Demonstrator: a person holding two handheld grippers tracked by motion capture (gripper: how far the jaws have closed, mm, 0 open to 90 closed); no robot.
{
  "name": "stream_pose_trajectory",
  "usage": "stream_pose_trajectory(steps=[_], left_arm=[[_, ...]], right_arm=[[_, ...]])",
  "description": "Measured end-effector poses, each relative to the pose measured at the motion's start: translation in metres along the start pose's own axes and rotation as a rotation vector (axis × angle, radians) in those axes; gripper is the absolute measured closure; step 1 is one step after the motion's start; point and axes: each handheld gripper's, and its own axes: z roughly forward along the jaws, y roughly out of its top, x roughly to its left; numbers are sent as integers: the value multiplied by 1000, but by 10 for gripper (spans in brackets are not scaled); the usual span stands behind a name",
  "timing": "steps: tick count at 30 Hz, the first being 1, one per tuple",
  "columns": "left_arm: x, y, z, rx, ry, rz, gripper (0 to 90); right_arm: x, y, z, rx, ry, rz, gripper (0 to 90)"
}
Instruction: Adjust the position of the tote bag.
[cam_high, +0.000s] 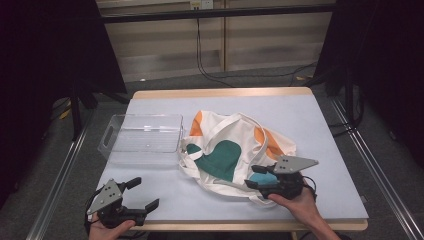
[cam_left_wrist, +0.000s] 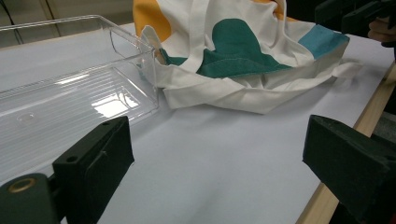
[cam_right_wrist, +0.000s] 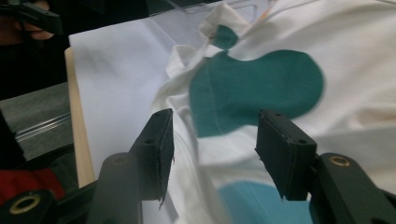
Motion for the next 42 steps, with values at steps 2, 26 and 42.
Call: stream_pose_trajectory(steps=[2, 26, 42], left_arm=[[1, 0, 1, -1, -17, -6, 88], [6, -1, 3, 28, -23, -18, 90], [4, 1, 7, 24, -52, -10, 91]], right_arm=[[1, 9, 17, 28, 47, -14, 482], [1, 5, 94, 244, 53, -123, 483], [3, 3, 100, 302, -17, -182, 760]])
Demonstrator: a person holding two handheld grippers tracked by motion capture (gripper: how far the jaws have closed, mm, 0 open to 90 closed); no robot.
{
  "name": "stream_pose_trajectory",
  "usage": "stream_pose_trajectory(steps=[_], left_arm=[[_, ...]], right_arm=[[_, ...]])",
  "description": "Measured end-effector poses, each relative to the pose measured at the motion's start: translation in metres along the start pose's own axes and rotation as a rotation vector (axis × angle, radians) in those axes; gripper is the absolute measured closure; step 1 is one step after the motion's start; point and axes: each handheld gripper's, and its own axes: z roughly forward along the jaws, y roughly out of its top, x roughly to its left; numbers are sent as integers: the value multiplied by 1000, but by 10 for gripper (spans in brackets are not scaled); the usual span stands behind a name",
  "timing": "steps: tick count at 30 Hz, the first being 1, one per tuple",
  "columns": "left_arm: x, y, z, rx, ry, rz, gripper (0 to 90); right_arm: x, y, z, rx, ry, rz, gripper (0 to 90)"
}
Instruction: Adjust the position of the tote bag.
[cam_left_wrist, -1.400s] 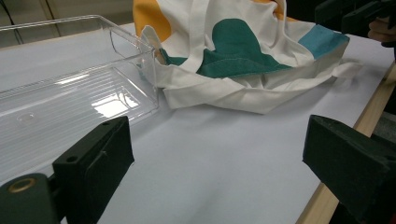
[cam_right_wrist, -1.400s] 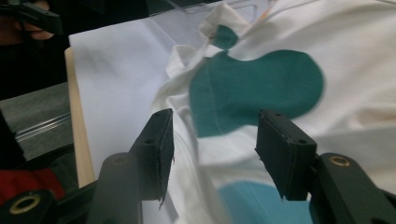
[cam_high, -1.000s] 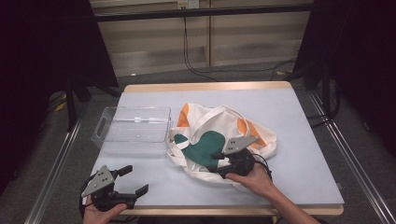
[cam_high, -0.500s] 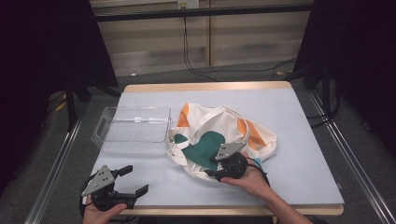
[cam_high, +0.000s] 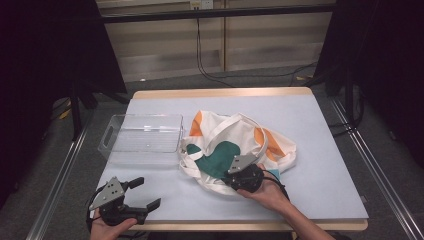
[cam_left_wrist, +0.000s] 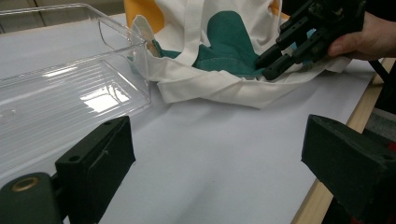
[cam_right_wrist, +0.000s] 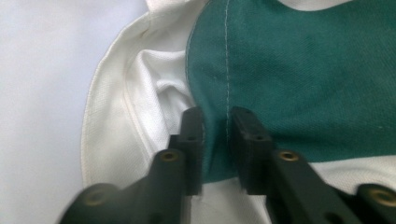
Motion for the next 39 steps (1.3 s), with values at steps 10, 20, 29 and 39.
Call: stream_pose_trajectory(steps=[10, 20, 29, 39], left_arm=[[-1, 0, 2, 12, -32, -3, 153], [-1, 1, 3, 20, -52, 14, 233], [-9, 2, 8, 33, -79, 16, 219], [-12, 3, 11, 45, -105, 30, 278]], right_arm=[[-8, 1, -7, -41, 49, 51, 862], [-15, 3, -27, -126, 77, 85, 869], [-25, 5, -46, -224, 124, 120, 869], [-28, 7, -61, -272, 131, 127, 869]])
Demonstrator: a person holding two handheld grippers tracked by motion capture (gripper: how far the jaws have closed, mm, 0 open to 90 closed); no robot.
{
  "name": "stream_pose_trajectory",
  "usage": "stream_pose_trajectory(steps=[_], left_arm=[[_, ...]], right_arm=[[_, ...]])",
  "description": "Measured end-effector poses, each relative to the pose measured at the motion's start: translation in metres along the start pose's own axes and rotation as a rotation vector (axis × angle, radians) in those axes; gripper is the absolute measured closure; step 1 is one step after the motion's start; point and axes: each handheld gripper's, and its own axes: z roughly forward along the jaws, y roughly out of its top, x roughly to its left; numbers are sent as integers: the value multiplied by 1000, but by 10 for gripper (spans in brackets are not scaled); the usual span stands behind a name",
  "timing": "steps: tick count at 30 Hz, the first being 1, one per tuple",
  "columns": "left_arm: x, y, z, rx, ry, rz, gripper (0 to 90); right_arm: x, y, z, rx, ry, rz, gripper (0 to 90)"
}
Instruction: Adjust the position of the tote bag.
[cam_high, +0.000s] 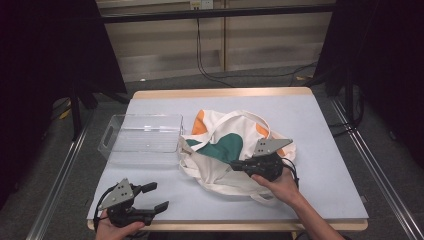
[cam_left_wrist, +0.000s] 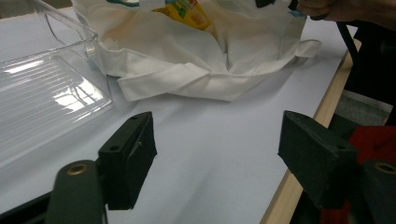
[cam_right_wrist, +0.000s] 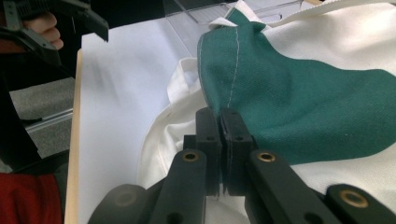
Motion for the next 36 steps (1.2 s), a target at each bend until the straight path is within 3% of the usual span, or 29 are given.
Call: stream_pose_trajectory(steps=[5, 9, 13, 20, 24, 29, 31, 36], left_arm=[[-1, 1, 1, 7, -5, 33, 349], [-3, 1, 5, 6, -25, 24, 385], [-6, 4, 12, 6, -48, 54, 387], [-9, 12, 27, 22, -74, 47, 365], [-12, 24, 46, 39, -109, 68, 387], [-19, 36, 67, 43, -161, 95, 491], [-23, 43, 80, 52, -186, 125, 515], [-27, 50, 101, 64, -219, 142, 577]], right_arm=[[-2, 4, -5, -19, -2, 4, 869], [-6, 6, -12, -40, -11, 8, 870], [-10, 7, -15, -54, -8, 17, 870], [-12, 13, -20, -68, -17, 11, 870], [-16, 17, -18, -68, -14, 13, 870], [-18, 18, -19, -75, -19, 14, 870], [-18, 18, -19, -79, -19, 17, 870], [-19, 20, -21, -83, -23, 14, 870]])
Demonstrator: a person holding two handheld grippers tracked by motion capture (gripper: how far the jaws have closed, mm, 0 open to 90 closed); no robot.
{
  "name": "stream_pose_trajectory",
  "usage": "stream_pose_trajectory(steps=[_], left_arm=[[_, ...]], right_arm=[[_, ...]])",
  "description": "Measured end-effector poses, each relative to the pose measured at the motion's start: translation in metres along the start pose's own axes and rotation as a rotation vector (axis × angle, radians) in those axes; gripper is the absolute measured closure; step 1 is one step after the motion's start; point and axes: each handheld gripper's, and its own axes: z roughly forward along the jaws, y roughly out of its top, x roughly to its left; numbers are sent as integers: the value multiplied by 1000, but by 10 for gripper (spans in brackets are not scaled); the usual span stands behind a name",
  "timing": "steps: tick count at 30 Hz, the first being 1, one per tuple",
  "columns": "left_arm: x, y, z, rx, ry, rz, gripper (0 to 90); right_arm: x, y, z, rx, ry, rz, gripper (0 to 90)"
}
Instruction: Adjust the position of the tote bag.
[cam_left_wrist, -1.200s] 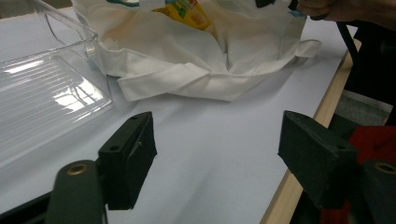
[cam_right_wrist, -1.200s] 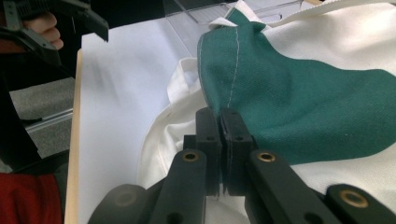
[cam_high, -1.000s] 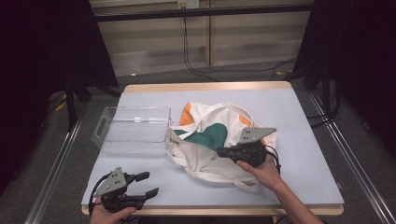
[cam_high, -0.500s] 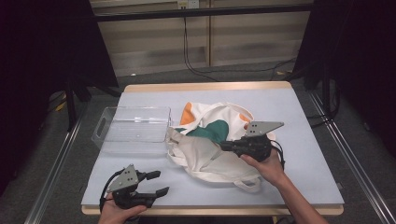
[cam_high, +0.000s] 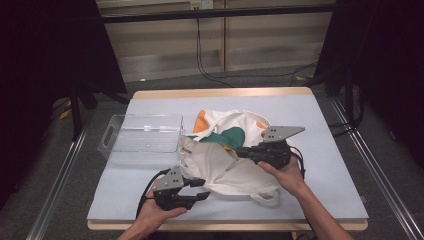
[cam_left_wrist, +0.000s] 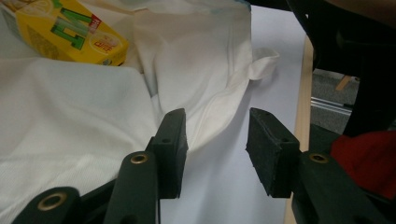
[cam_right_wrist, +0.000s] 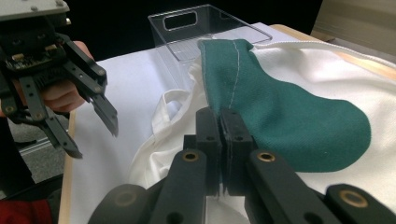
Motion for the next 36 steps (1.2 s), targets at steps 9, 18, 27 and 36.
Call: stream_pose_trajectory(steps=[9, 18, 27, 36], left_arm=[[6, 11, 23, 23, -14, 30, 599], [0, 7, 52, 75, -60, 56, 582], [6, 8, 69, 103, -30, 80, 498], [1, 2, 82, 160, -16, 120, 415]], right_arm=[[-6, 3, -2, -10, -7, 10, 869], [-13, 7, -2, -20, -22, 11, 870], [-26, 9, -1, -16, -49, 16, 870], [-41, 12, 0, -34, -68, 35, 870]])
